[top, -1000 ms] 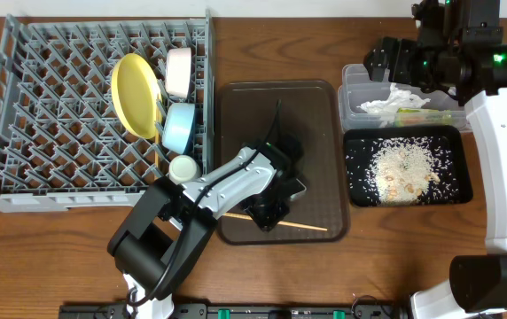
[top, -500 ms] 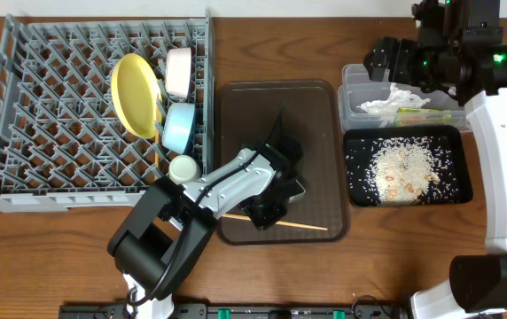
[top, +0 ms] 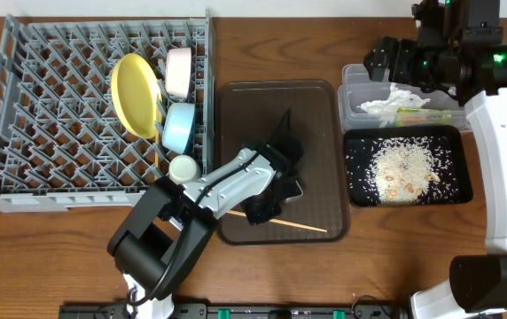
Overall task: Sort waste into correct bins and load items into the dishwasher
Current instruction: 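Grasp the second wooden chopstick with the left gripper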
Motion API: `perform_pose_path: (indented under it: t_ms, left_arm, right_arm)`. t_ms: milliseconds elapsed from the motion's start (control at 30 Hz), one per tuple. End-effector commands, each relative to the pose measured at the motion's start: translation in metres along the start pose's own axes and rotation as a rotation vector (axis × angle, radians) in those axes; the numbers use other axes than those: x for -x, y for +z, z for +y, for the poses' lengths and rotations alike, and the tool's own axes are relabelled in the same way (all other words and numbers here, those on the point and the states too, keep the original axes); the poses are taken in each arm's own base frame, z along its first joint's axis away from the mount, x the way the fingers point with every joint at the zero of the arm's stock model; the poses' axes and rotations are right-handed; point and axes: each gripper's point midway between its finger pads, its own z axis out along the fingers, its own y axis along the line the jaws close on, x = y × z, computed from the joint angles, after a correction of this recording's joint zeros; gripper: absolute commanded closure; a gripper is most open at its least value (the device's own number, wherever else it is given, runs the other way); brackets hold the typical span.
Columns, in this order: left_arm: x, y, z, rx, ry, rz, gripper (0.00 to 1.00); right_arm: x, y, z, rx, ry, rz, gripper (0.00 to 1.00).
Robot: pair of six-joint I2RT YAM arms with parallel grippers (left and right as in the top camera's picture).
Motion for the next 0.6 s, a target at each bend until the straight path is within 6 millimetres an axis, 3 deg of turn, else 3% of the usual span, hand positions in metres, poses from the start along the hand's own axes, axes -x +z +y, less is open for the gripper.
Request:
perform_pose_path:
  t_ms: [0, 300, 567]
  left_arm:
    - [-0.006, 0.007, 0.0, 0.002, 0.044, 0.034, 0.59]
    - [-0.008, 0.022, 0.0, 0.001, 0.062, 0.035, 0.61]
    - [-0.016, 0.031, -0.003, -0.004, 0.061, 0.049, 0.76]
  right_arm:
    - [-0.001, 0.003, 0.001, -0.002, 0.005, 0.008, 0.01]
    - [-0.001, 0.003, 0.001, -0.002, 0.005, 0.008, 0.01]
    - [-0.001, 0.003, 0.001, -0.002, 0.005, 0.007, 0.01]
